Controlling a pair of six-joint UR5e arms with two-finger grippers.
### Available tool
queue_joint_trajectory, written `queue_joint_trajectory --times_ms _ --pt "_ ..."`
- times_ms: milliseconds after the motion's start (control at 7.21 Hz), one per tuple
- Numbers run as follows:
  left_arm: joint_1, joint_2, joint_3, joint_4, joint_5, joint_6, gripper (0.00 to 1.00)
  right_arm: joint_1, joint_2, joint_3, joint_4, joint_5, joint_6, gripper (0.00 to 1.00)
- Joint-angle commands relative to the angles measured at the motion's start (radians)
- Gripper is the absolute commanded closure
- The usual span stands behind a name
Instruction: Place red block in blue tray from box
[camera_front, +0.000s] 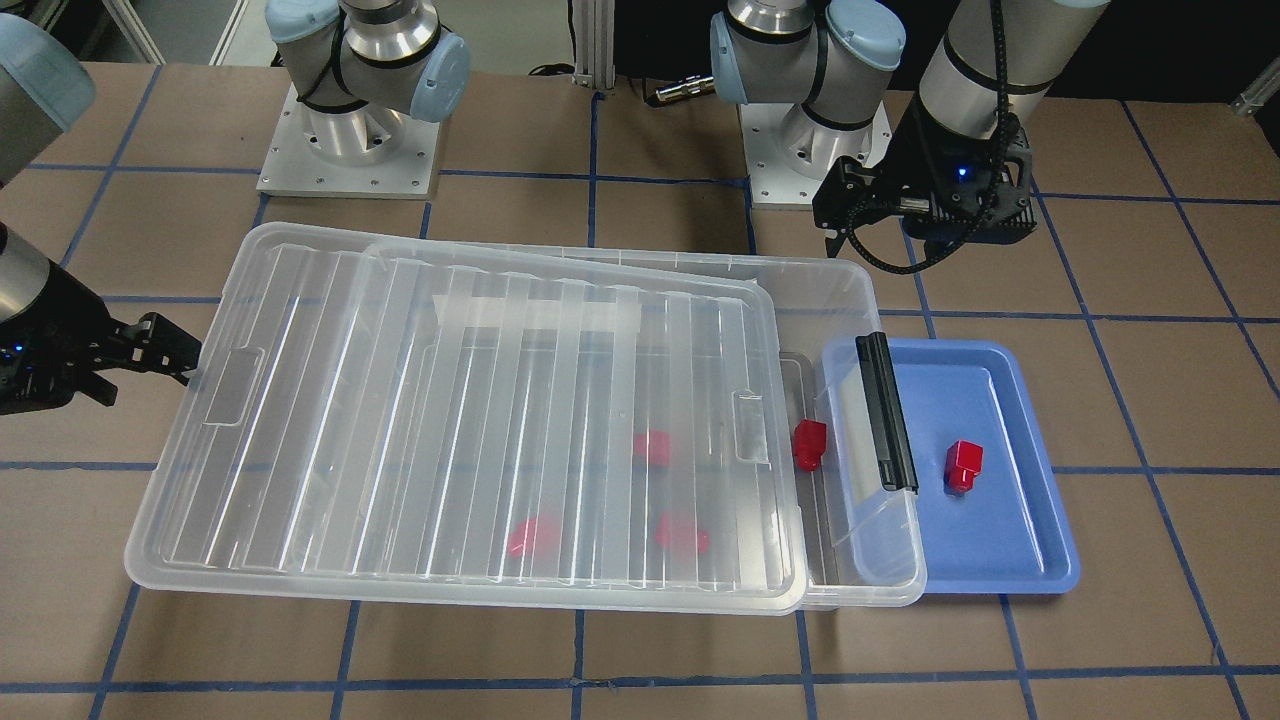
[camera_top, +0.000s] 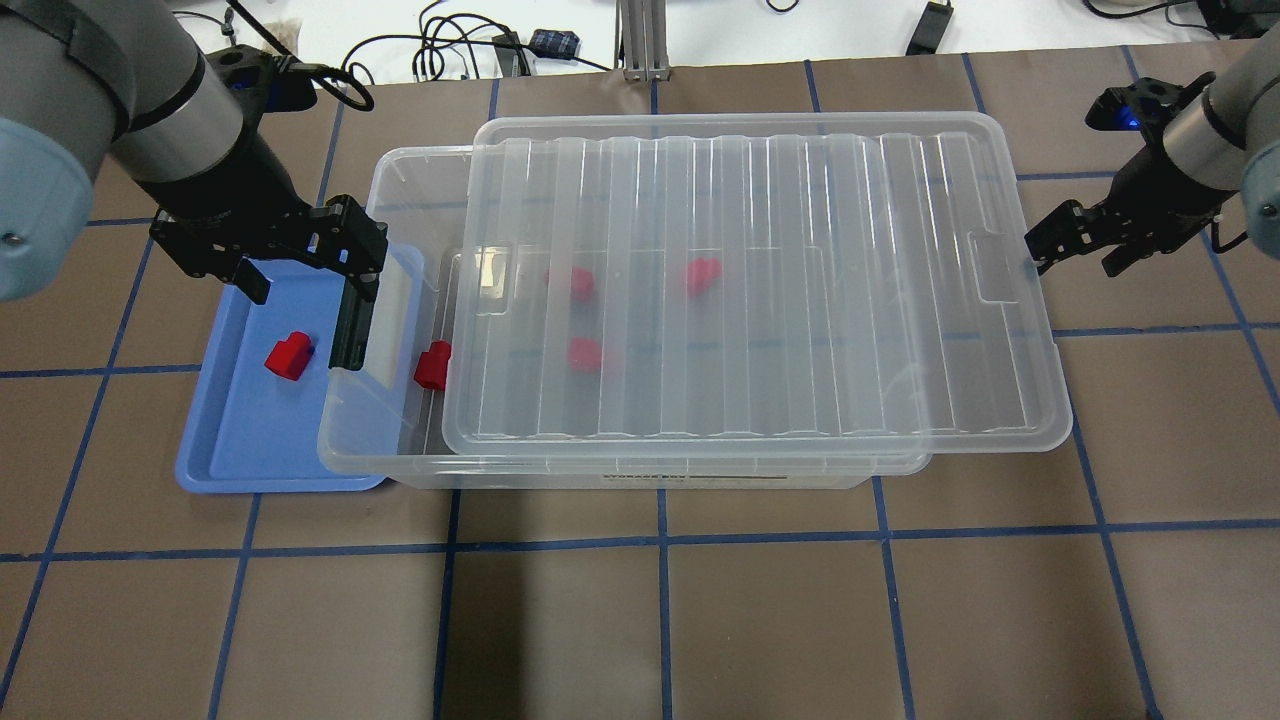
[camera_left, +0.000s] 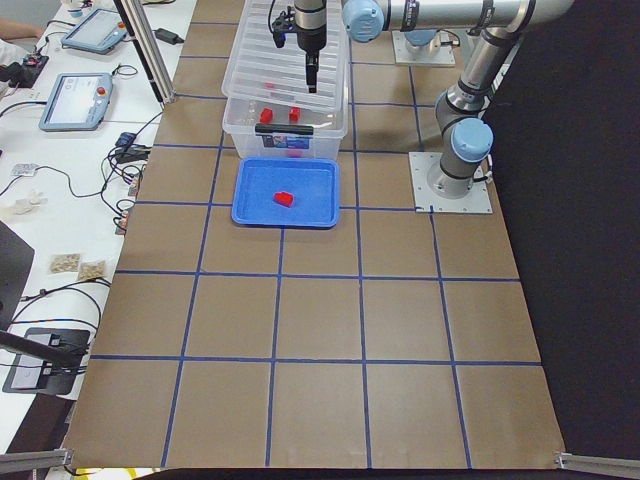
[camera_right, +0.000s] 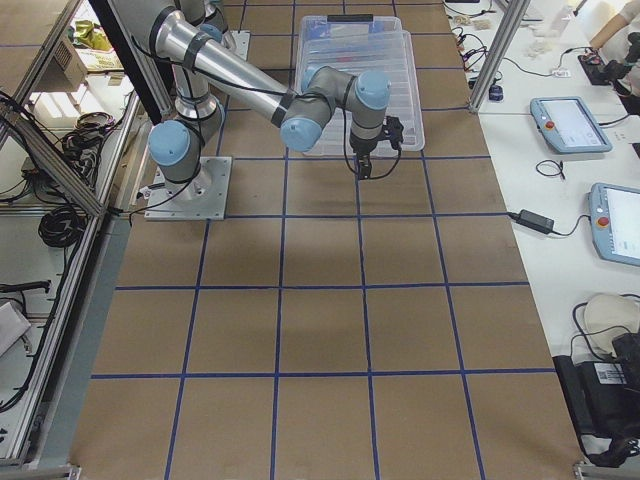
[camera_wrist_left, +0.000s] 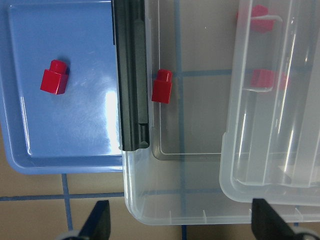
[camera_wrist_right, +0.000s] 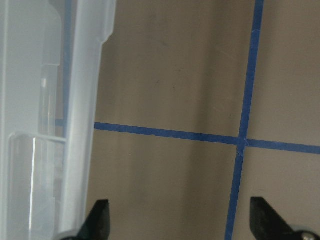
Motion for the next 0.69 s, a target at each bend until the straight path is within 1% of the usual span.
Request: queue_joint_trajectory --times_ms 0,416,555 --pt "0.000 0.000 -0.001 -0.002 0.000 0.000 0.00 0.017 0.001 0.001 -0.001 0.000 0.016 0.00" --pt "-0.002 0.000 -0.001 -0.001 -0.006 -0.002 0.00 0.033 -0.001 -0.001 -0.001 0.003 0.033 0.00" --pt "-0.002 0.000 -0.001 0.000 -0.006 -0.002 0.00 0.037 -0.001 -0.001 -0.001 0.023 0.034 0.00"
